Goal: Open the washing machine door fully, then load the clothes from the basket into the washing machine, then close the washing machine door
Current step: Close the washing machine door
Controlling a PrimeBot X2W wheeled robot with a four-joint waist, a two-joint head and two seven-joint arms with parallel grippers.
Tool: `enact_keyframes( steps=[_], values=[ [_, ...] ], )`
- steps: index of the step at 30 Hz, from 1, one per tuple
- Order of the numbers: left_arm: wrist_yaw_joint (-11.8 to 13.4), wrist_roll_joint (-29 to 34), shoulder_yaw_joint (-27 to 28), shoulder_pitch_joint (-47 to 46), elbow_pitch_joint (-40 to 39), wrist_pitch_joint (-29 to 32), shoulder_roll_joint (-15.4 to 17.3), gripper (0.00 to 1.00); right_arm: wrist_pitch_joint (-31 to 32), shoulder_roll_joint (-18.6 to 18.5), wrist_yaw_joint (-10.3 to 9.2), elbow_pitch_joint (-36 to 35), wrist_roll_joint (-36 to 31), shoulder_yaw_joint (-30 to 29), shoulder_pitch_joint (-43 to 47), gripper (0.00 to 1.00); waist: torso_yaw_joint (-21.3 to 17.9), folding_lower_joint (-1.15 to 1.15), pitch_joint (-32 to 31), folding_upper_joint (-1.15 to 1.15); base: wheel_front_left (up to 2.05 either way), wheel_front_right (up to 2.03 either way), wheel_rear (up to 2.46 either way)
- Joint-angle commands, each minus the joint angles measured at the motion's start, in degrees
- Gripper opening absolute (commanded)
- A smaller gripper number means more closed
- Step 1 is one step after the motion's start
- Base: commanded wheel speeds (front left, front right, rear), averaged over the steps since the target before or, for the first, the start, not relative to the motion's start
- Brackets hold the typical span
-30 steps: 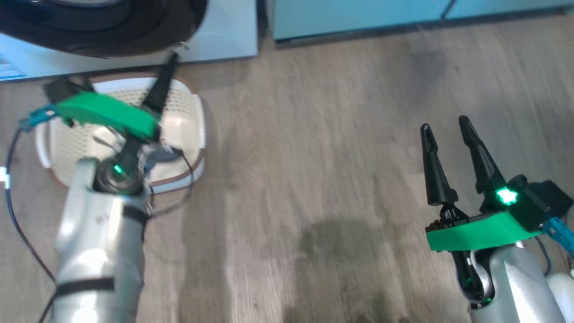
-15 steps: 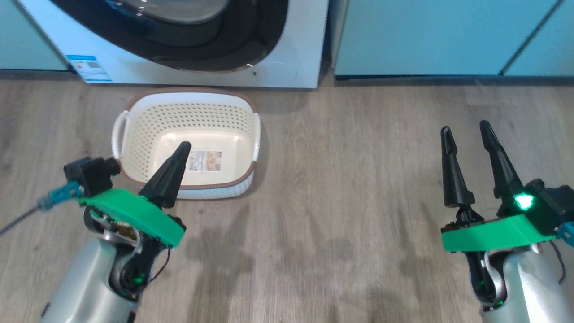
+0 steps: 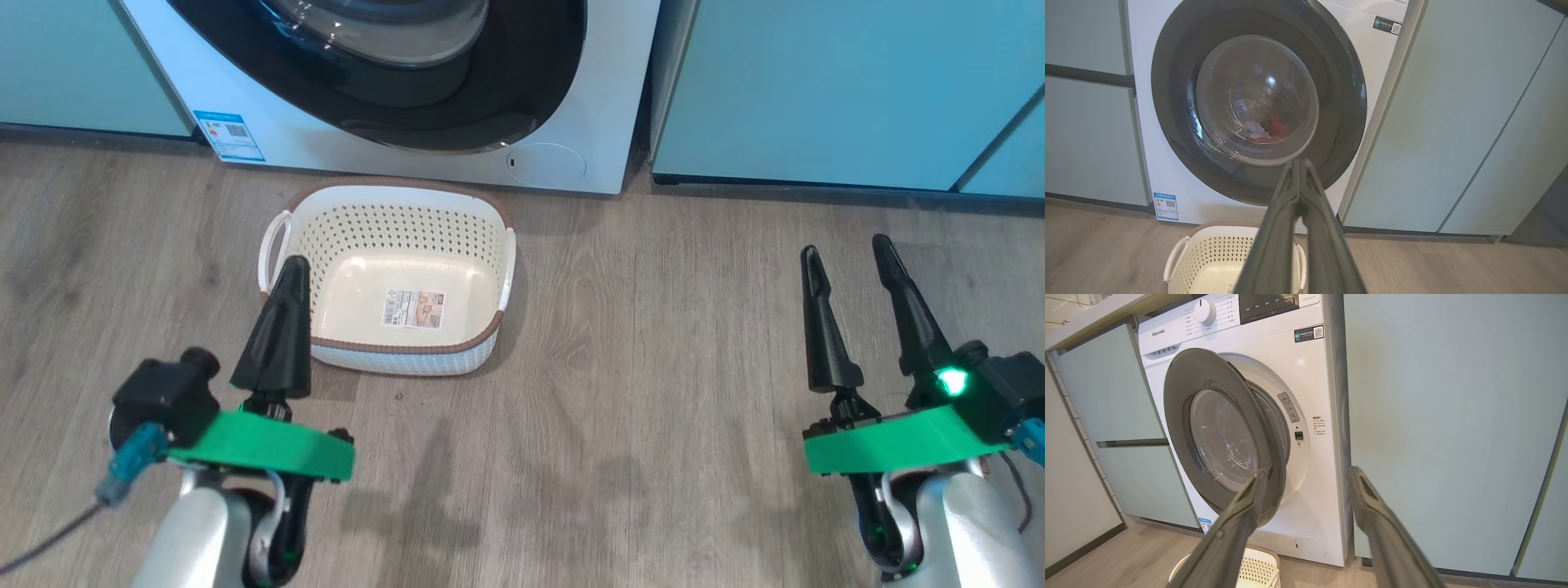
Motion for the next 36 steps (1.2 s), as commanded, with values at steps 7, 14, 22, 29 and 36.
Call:
enact_keyframes(
  steps=[7,14,22,29,36],
  values=[
    [-2.6,9.9,5.1,2.7,-4.2,-0.7,-4.9,0.00,0.1,-0.1,0.41,-2.1,0.2,1.8,-0.1,1.00,0.4,0.00,-0.3,0.00,0.00,0.00,0.00],
    [-5.3,14.6,6.1,3.7,-2.8,-0.7,-6.7,1.00,0.0,-0.1,0.41,-1.6,0.6,2.1,-0.1,1.00,0.0,0.00,-0.3,0.00,0.00,0.00,0.00],
    [-6.4,15.8,7.4,3.6,-1.6,-0.7,-7.5,1.00,-0.2,-0.1,0.41,-1.1,0.8,2.1,-0.3,1.00,-0.4,0.00,-0.2,0.00,0.00,0.00,0.00],
    [-6.7,16.2,7.9,3.4,-1.6,-0.7,-7.7,1.00,-0.4,-0.1,0.41,-0.9,0.8,2.0,-0.4,1.00,-0.5,0.00,0.0,0.00,0.00,0.00,0.00],
    [-6.4,16.1,7.4,3.3,-1.8,-0.7,-7.7,1.00,-0.5,-0.1,0.41,-0.7,0.8,2.0,-0.4,1.00,-0.5,0.00,0.2,0.00,0.00,0.00,0.00]
  ],
)
